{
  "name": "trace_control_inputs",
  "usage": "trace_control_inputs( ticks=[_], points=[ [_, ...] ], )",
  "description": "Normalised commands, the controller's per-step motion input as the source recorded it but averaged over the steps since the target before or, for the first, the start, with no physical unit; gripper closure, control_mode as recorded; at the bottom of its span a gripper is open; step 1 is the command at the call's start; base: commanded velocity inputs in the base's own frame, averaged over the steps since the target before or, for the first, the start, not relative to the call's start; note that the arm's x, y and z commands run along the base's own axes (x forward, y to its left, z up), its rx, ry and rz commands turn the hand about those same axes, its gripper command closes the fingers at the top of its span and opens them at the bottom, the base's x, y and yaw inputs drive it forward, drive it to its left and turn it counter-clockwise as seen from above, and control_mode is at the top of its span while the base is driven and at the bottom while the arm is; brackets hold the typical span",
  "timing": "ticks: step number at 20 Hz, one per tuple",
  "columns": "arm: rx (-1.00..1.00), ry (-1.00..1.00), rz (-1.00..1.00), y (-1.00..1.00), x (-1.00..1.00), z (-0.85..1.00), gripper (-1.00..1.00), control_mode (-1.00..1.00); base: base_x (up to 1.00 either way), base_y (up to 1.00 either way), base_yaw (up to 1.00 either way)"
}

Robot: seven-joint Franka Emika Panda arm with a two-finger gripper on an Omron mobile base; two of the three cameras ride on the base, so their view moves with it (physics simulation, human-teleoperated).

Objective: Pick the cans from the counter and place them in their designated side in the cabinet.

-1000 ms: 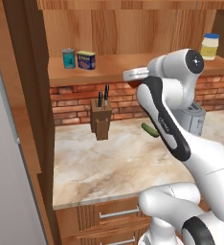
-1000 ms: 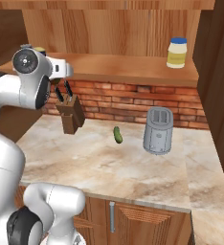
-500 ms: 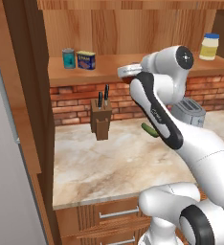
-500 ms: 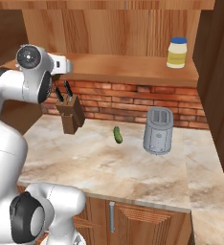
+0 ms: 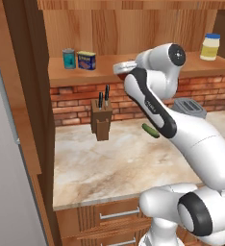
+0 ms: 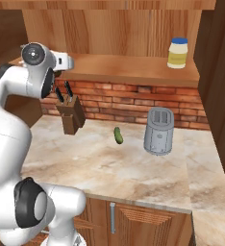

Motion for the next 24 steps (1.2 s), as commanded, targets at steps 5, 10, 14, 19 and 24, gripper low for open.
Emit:
trace_control_inputs(
  ticks=[5, 10, 14, 19, 24],
  points=[
    [0.00, -0.01, 0.02, 0.07, 0.31, 0.00, 1.00, -1.00, 0.00, 0.00, 0.00],
    [-0.02, 0.00, 0.01, 0.08, 0.29, 0.00, 1.00, -1.00, 0.00, 0.00, 0.00],
    [-0.03, 0.00, 0.00, 0.04, 0.25, 0.00, 1.00, -1.00, 0.00, 0.00, 0.00],
    [-0.02, 0.00, 0.00, 0.03, 0.25, 0.00, 1.00, -1.00, 0.00, 0.00, 0.00],
    [-0.01, 0.00, 0.01, 0.06, 0.24, 0.00, 1.00, -1.00, 0.00, 0.00, 0.00]
  ],
)
